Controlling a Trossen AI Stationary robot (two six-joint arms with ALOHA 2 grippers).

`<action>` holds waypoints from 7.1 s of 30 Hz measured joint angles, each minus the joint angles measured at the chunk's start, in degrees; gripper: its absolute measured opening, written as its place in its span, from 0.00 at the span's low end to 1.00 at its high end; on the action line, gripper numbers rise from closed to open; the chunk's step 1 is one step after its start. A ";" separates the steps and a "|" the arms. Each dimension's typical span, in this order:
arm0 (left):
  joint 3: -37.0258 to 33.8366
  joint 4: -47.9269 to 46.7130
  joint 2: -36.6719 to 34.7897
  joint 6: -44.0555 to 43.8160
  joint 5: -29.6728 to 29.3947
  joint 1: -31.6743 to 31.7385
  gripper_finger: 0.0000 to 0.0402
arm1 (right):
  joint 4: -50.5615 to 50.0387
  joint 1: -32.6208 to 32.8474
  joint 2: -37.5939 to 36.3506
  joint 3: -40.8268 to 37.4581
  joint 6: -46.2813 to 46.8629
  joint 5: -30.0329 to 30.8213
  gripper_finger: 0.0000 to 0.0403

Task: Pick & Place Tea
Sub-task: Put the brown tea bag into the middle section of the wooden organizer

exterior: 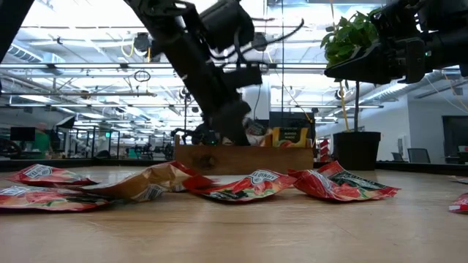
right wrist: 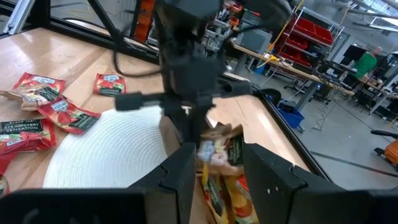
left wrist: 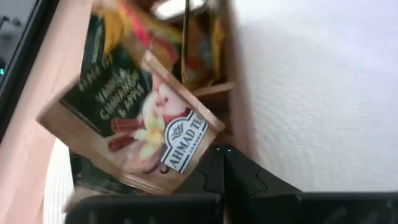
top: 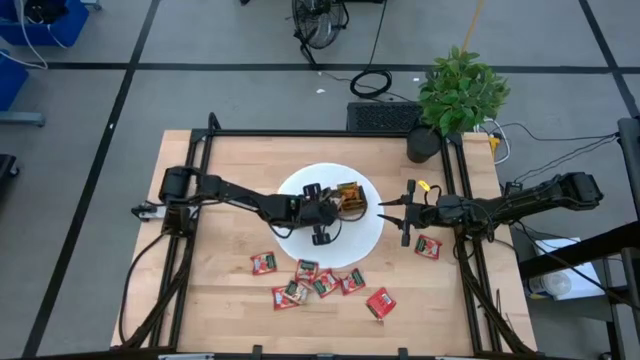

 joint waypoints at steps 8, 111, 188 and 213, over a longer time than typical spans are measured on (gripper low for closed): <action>0.04 -0.04 -4.33 2.79 -3.67 -2.84 0.01 | -0.02 0.00 0.00 0.00 -0.01 0.00 0.31; 31.54 -48.03 13.31 -67.70 27.53 -27.10 0.30 | 1.69 0.01 0.01 0.04 0.19 0.02 0.31; 34.14 -57.48 19.87 -68.20 29.47 -24.40 0.07 | 2.48 0.02 0.02 0.02 1.70 0.02 0.31; 43.70 -61.37 19.70 8.27 -37.67 -26.48 0.05 | 23.94 -5.35 23.80 2.08 26.28 -16.53 0.31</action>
